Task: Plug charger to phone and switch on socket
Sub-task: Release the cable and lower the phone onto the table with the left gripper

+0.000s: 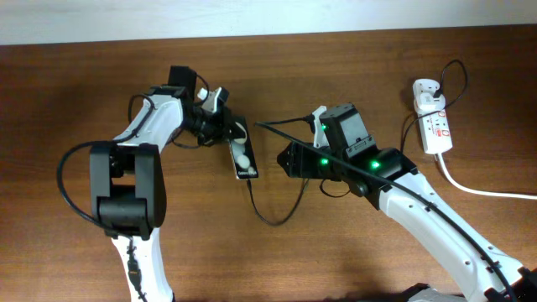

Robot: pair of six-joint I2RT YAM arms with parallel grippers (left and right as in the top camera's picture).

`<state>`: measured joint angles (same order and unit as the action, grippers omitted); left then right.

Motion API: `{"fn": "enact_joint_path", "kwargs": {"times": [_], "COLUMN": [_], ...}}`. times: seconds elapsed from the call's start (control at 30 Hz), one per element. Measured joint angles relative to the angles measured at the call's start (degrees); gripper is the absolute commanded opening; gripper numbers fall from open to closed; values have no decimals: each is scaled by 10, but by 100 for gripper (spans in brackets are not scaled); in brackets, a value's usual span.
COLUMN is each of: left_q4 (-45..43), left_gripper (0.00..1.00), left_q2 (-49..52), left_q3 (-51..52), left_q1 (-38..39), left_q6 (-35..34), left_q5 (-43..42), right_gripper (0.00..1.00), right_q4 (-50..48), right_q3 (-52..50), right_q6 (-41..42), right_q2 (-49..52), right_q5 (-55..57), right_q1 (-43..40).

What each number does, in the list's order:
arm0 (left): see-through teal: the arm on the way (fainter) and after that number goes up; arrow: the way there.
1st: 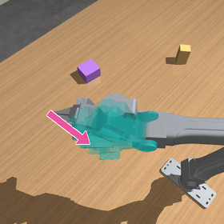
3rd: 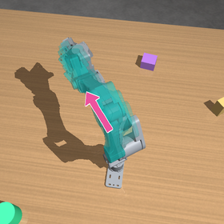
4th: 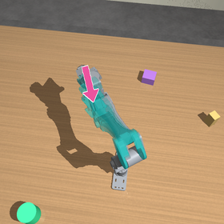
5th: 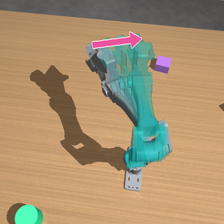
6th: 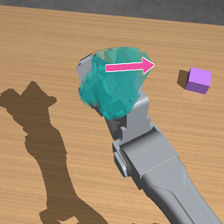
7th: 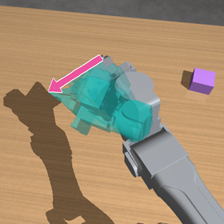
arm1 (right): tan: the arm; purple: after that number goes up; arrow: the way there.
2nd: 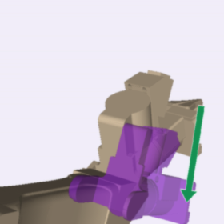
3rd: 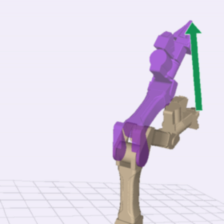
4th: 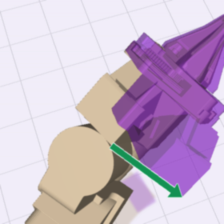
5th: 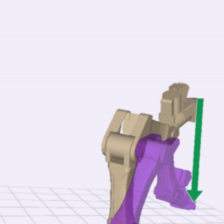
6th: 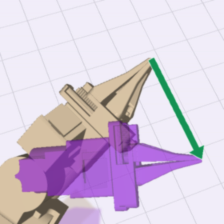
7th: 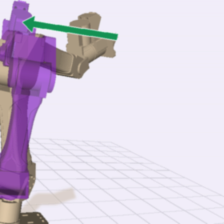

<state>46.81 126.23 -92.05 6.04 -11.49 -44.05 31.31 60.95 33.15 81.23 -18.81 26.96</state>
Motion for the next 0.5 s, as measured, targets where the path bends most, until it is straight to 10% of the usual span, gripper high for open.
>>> {"fn": "enact_joint_path", "kwargs": {"times": [0.27,0.5], "left_q4": [-29,-34], "left_gripper": [5,41], "left_q2": [0,0], "left_q3": [53,70], "left_q1": [16,28], "left_q6": [-1,0], "left_q5": [5,24], "right_gripper": [65,64], "right_q4": [0,0], "right_q3": [0,0], "right_q6": [-6,-7], "right_q2": [0,0], "right_q5": [8,9], "right_q1": [0,0]}}
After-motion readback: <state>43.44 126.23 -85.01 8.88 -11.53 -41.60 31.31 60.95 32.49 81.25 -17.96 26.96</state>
